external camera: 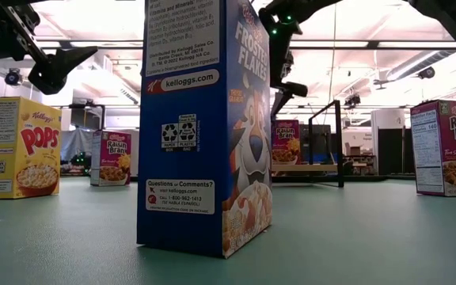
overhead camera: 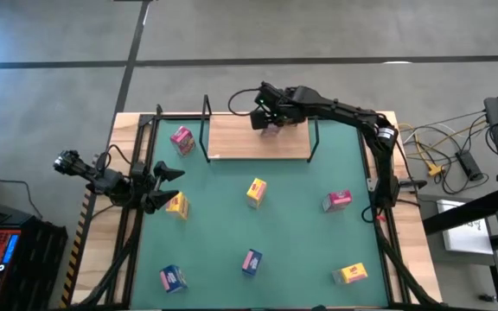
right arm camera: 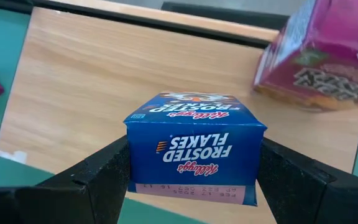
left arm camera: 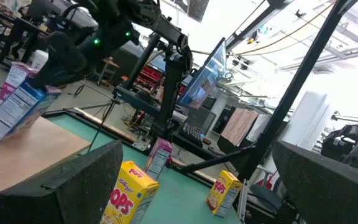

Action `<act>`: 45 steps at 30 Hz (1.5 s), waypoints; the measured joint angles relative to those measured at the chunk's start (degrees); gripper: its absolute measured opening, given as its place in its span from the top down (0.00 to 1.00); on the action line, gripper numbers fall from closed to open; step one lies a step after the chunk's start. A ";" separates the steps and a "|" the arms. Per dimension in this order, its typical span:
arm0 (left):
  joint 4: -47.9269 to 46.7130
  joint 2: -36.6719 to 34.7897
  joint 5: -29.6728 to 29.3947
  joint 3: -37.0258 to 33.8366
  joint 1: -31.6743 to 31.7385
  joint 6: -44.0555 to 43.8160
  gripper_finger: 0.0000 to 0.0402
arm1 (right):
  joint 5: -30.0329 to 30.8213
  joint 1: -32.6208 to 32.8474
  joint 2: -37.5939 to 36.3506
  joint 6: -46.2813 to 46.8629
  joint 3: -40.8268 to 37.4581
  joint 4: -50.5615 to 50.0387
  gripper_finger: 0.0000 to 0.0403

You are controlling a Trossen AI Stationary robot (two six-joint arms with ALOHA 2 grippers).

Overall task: Stack cereal on shelf
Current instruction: Put the top blue cereal box on the shelf

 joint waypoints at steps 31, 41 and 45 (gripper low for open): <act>0.00 0.02 0.00 0.00 0.00 -0.02 0.01 | 1.98 -0.02 2.42 0.43 0.18 2.63 0.07; 0.00 0.01 0.02 0.00 0.00 -0.01 0.01 | 1.99 0.11 2.38 1.96 0.20 0.36 0.06; 0.00 0.01 0.01 -0.01 0.00 0.00 0.01 | 2.00 0.49 2.34 1.98 0.21 0.43 0.06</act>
